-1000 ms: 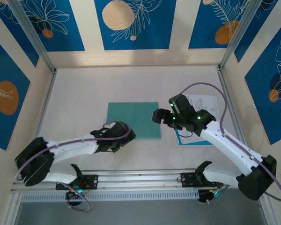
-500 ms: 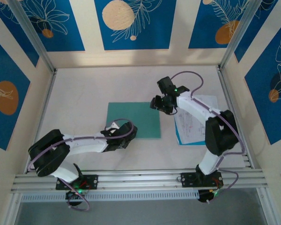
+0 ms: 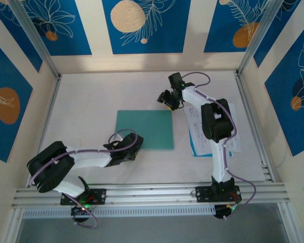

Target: Put the files into the folder

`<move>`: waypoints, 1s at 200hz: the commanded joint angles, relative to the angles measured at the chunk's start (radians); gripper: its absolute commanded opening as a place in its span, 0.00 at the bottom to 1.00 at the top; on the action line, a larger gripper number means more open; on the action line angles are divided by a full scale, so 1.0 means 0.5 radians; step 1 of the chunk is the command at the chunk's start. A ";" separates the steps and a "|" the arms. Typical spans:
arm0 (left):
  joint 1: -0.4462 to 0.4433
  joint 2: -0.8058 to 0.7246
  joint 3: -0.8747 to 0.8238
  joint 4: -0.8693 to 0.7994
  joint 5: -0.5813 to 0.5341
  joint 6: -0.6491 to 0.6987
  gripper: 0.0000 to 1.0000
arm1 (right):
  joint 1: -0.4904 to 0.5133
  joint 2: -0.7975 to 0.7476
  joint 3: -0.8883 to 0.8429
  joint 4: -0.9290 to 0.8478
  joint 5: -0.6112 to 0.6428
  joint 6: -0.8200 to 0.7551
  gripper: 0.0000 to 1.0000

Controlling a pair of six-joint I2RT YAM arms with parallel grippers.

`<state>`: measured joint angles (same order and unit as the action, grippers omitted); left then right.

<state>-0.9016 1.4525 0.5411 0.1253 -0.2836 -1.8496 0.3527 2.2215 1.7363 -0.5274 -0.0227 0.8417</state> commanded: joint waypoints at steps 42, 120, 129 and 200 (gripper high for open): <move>0.210 -0.029 -0.102 -0.147 0.012 0.214 0.68 | 0.034 0.318 0.397 -0.491 -0.075 0.112 0.46; 0.647 0.044 0.147 -0.181 0.322 1.178 0.66 | 0.151 -0.400 -0.741 -0.205 0.038 0.226 0.46; 0.683 0.092 0.209 -0.170 0.379 1.271 0.66 | 0.162 -0.493 -0.864 -0.169 0.028 0.271 0.46; 0.773 0.516 0.754 -0.264 0.668 1.727 0.70 | 0.419 -1.038 -1.637 0.116 -0.063 0.689 0.47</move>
<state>-0.5209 1.6222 0.8238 -0.1905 0.0040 -1.1141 0.5163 1.7447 1.0023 -0.4477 0.0204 1.0809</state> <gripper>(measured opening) 0.694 0.466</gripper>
